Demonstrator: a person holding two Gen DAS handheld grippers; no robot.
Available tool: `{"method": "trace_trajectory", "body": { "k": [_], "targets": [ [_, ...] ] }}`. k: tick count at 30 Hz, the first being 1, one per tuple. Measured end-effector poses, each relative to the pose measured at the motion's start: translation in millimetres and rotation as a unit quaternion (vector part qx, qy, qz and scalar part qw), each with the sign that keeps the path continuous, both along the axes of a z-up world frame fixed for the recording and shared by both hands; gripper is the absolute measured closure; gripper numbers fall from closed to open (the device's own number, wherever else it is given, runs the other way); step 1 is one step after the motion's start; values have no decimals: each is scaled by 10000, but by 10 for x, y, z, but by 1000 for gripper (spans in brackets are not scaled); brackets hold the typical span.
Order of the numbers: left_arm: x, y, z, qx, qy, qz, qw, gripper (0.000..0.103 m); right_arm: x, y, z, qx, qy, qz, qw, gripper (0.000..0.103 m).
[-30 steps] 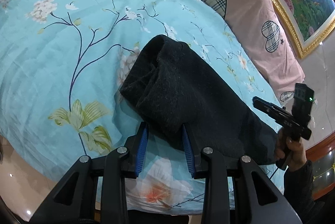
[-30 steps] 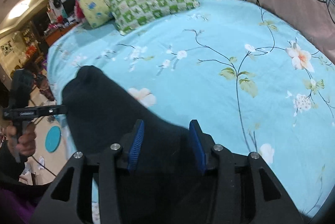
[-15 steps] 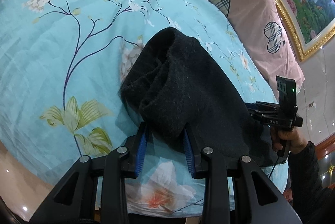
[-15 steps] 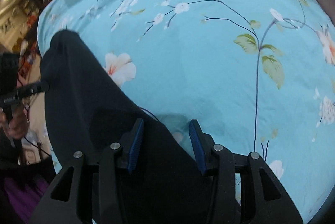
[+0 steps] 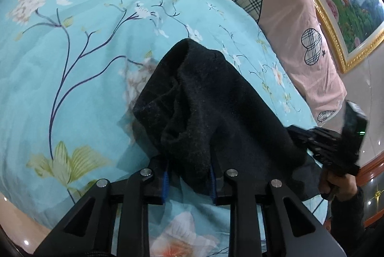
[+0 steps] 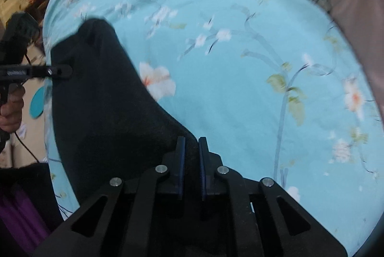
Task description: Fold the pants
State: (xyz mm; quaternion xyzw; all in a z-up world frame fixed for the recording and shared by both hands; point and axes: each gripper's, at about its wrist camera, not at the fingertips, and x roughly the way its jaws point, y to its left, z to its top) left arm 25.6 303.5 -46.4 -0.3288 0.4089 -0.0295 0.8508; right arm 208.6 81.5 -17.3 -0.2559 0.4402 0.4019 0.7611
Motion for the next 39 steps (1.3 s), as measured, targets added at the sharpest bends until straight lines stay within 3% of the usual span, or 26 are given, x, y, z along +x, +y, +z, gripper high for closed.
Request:
{"method": "trace_trajectory", "body": {
  "k": [4,8,13,21,27,29,32,39],
  "targets": [
    [12,7,138,-36,-154,12,9999,87,-76,-190,282,585,-221,-305,9976,92],
    [-168,-36,612,13,-778,-15,9970,88,-131,-218,423,800,-484,-531,9942,92],
    [-421,-96,950,172,-1155,-135,9931,88,-84,-257,503,1172,-528,-827,9882,92],
    [-263,100,655,309,-734,28,9968,88,30,61,195,912,-592,-803,9908,92],
    [-5,120,388,906,-449,26,9949,87,234,164,-46,867,-658,-1014,9889,94],
    [74,140,254,1032,-316,77,9941,82,273,176,-118,837,-673,-1056,9886,94],
    [86,200,114,886,-265,217,9955,73,312,193,-280,752,-743,-1103,9883,94],
    [-77,309,184,1022,-276,588,9926,55,375,131,-312,682,-1028,-1485,9812,87]
  ]
}}
